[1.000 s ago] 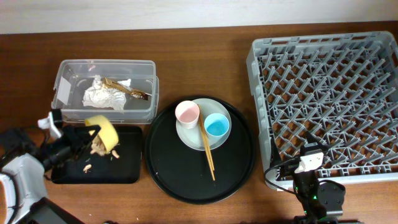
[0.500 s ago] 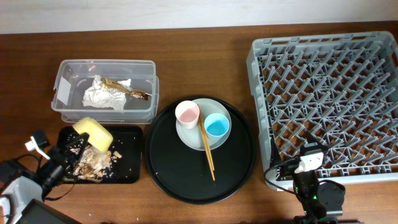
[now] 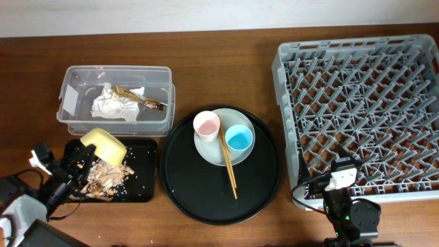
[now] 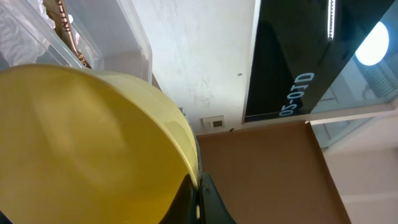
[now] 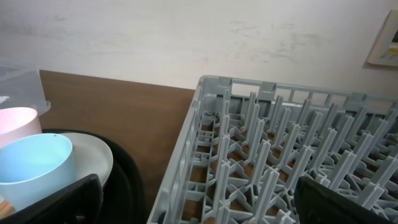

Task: Sort waste into correct bins and load items into the dishwasher rack
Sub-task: 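Tip the yellow bowl over the black tray to dump the shells, then set the empty yellow bowl back on the round tray, then grasp the pink cup with the left gripper and lift it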

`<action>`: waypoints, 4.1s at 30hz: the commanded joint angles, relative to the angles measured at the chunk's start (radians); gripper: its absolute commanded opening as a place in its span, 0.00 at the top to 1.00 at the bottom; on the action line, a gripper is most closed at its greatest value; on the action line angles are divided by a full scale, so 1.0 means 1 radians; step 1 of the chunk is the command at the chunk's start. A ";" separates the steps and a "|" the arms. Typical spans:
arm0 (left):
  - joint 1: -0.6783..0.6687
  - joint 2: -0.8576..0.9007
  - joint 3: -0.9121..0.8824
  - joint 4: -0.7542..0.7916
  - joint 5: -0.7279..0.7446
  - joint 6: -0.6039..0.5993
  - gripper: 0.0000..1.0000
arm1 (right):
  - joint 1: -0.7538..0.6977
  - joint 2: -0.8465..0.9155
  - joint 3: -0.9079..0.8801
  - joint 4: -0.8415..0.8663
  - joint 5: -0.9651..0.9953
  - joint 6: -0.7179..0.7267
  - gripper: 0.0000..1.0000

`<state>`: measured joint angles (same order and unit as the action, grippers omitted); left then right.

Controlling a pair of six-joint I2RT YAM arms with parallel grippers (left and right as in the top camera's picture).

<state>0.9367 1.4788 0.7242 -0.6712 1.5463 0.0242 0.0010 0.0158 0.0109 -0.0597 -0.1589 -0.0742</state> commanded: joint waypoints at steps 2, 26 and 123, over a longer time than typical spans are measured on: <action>0.005 -0.015 -0.003 0.006 0.016 -0.017 1.00 | 0.007 -0.004 -0.005 -0.005 0.002 0.011 0.01; -1.268 -0.343 0.465 -0.483 -1.407 -0.417 1.00 | 0.007 -0.004 -0.005 -0.005 0.002 0.011 0.01; -1.087 0.037 0.868 -0.211 -0.102 -0.187 1.00 | 0.008 0.937 1.387 -1.007 -0.871 0.149 0.00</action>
<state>-0.0822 1.5295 1.5757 -0.9276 1.3972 -0.1871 0.0029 0.9096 1.4147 -1.0645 -0.9310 0.1566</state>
